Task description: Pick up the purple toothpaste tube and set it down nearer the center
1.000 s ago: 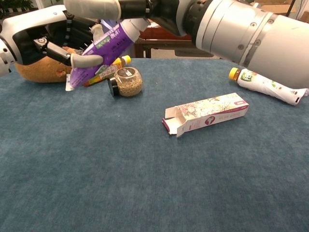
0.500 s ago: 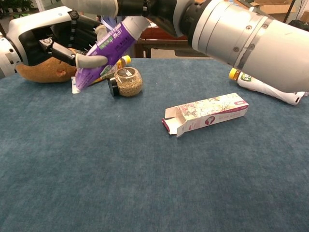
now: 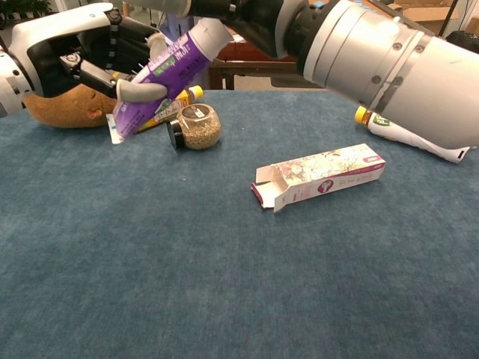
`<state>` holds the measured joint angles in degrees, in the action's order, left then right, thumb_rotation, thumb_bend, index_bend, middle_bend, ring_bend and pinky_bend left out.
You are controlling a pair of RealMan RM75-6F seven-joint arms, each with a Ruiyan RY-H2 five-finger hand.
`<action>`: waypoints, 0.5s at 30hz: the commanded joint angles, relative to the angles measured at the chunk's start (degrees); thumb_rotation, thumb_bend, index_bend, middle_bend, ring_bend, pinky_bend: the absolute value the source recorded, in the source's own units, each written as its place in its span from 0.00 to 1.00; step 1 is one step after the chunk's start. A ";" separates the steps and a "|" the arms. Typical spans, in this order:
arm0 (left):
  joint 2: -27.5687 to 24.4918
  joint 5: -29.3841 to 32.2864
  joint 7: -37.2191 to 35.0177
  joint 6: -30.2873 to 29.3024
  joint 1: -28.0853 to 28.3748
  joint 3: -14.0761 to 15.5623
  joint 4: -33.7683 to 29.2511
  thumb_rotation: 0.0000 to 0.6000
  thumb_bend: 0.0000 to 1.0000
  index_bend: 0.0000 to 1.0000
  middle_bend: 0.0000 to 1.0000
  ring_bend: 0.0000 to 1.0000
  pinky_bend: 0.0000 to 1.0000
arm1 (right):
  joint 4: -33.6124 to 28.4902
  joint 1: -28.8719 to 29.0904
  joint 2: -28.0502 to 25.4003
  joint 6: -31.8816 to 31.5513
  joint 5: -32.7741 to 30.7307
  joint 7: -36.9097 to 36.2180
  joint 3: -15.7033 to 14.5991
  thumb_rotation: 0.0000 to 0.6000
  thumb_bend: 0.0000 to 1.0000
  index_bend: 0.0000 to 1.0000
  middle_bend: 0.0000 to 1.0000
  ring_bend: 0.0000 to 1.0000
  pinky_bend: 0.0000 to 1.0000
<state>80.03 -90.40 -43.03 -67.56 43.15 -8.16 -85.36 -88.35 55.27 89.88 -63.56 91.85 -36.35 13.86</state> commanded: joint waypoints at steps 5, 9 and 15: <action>-0.91 -1.48 0.88 -0.33 -0.52 1.51 0.88 1.00 0.43 0.63 0.73 0.57 0.47 | -2.58 -1.79 -3.79 -3.08 1.78 1.78 -0.55 0.61 0.00 0.00 0.00 0.00 0.00; -1.19 -2.34 1.62 0.43 -0.48 2.78 2.49 1.00 0.43 0.63 0.73 0.56 0.46 | -4.35 -2.79 -6.92 -3.55 2.09 4.03 -0.93 0.62 0.00 0.00 0.00 0.00 0.00; -0.79 -3.40 5.91 3.49 0.37 4.93 7.14 1.00 0.43 0.62 0.71 0.54 0.46 | -6.62 -4.49 -12.21 -2.77 1.25 10.35 -1.69 0.62 0.00 0.00 0.00 0.00 0.00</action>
<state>78.99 -93.29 -38.86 -65.31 43.09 -4.12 -79.86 -93.88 51.65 79.40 -66.70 93.51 -28.23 12.62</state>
